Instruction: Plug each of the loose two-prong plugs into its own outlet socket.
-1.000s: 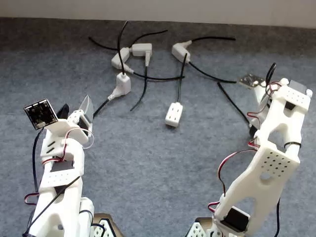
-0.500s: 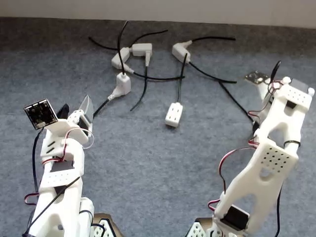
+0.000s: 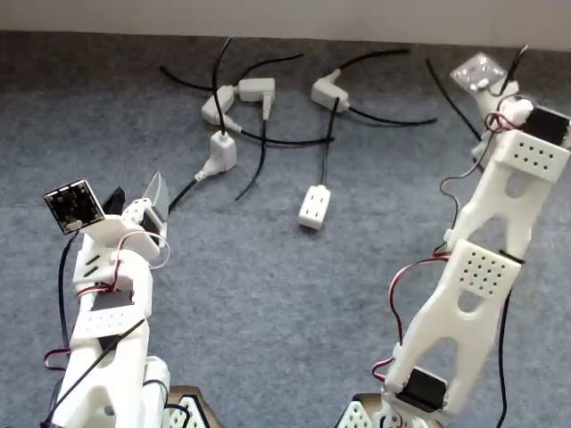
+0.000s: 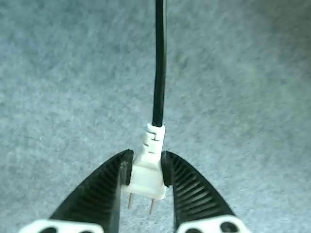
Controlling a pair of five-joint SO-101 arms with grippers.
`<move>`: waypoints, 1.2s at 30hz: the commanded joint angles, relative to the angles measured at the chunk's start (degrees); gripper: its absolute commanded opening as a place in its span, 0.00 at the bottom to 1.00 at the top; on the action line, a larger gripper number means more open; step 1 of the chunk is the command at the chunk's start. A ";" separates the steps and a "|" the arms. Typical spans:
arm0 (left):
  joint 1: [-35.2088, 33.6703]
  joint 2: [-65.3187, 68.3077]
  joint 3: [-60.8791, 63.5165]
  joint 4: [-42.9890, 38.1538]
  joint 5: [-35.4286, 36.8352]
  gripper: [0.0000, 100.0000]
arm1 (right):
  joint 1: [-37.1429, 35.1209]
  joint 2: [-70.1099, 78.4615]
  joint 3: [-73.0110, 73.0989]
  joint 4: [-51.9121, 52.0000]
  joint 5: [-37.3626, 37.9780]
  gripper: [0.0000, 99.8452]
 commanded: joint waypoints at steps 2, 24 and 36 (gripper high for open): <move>1.19 -0.31 -0.40 -1.23 0.00 0.25 | -3.30 -2.86 -10.42 2.15 -5.36 0.01; 9.98 -0.66 -3.21 -9.49 3.08 0.25 | -26.24 -49.89 20.26 2.24 -39.56 0.01; 19.74 -0.66 -18.59 0.97 2.99 0.25 | -35.65 -72.92 40.13 2.15 -53.71 0.01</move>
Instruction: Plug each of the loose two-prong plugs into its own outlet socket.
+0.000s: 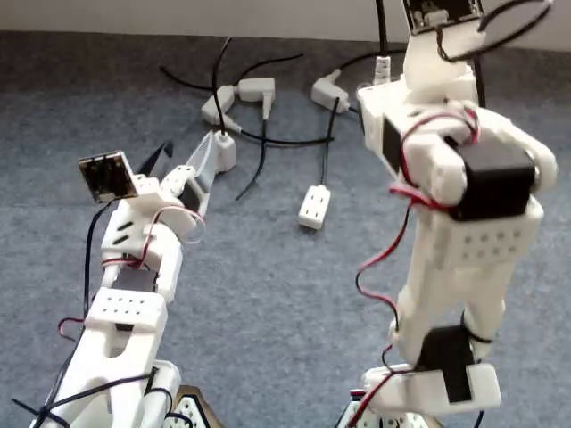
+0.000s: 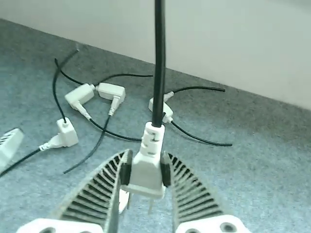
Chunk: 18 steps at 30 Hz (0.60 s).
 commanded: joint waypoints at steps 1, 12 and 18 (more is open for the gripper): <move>5.93 -0.66 -8.40 2.29 -0.18 0.25 | -3.30 -7.16 1.89 1.98 -5.10 0.01; 24.48 -0.75 -18.86 12.13 -11.52 0.25 | -10.33 -15.69 2.42 1.89 -8.79 0.01; 27.91 -7.16 -16.13 12.40 -11.52 0.25 | -11.56 -17.54 2.51 1.63 -8.79 0.01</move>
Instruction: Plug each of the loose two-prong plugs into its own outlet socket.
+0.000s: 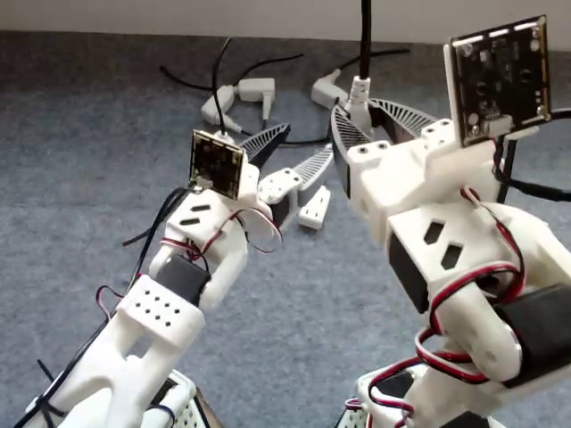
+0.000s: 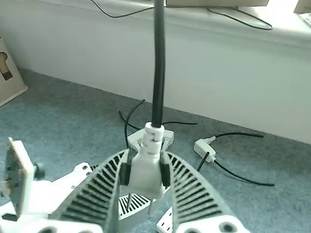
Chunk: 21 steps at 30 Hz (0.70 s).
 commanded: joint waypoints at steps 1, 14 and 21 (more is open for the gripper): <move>3.65 -8.13 1.27 0.18 -0.26 0.25 | -0.66 -1.36 0.22 1.71 -0.70 0.01; 7.87 -40.40 17.89 0.18 -0.26 0.25 | -0.75 -9.54 7.52 1.36 -3.96 0.01; 13.93 -40.40 17.71 1.58 -0.35 0.25 | -2.15 -20.44 41.63 -22.29 -3.25 0.01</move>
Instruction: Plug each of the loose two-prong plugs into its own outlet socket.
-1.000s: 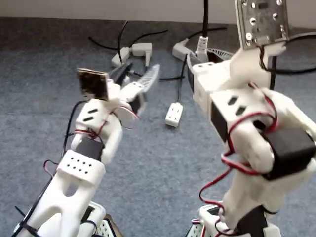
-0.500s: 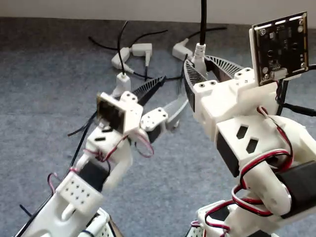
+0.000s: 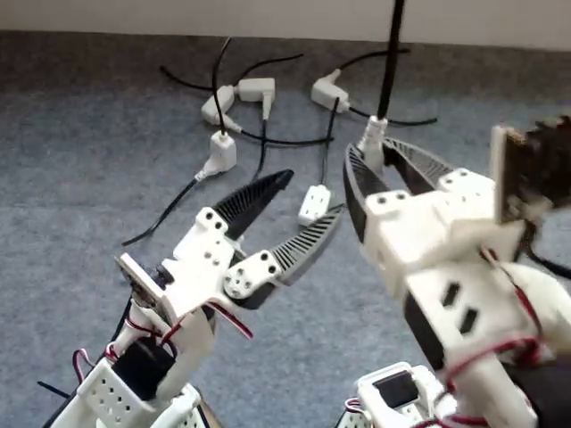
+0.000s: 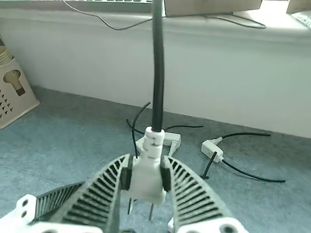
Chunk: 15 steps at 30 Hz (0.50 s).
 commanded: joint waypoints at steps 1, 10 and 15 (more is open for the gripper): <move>2.68 -0.66 -0.57 2.37 -0.35 0.25 | -2.59 -7.08 21.23 -17.89 0.97 0.01; 2.24 -0.66 -0.04 3.25 -0.35 0.25 | -3.38 -19.47 43.47 -33.19 3.96 0.01; 2.24 -0.57 -0.04 3.25 -0.44 0.25 | -3.38 -19.56 40.84 -28.44 3.96 0.01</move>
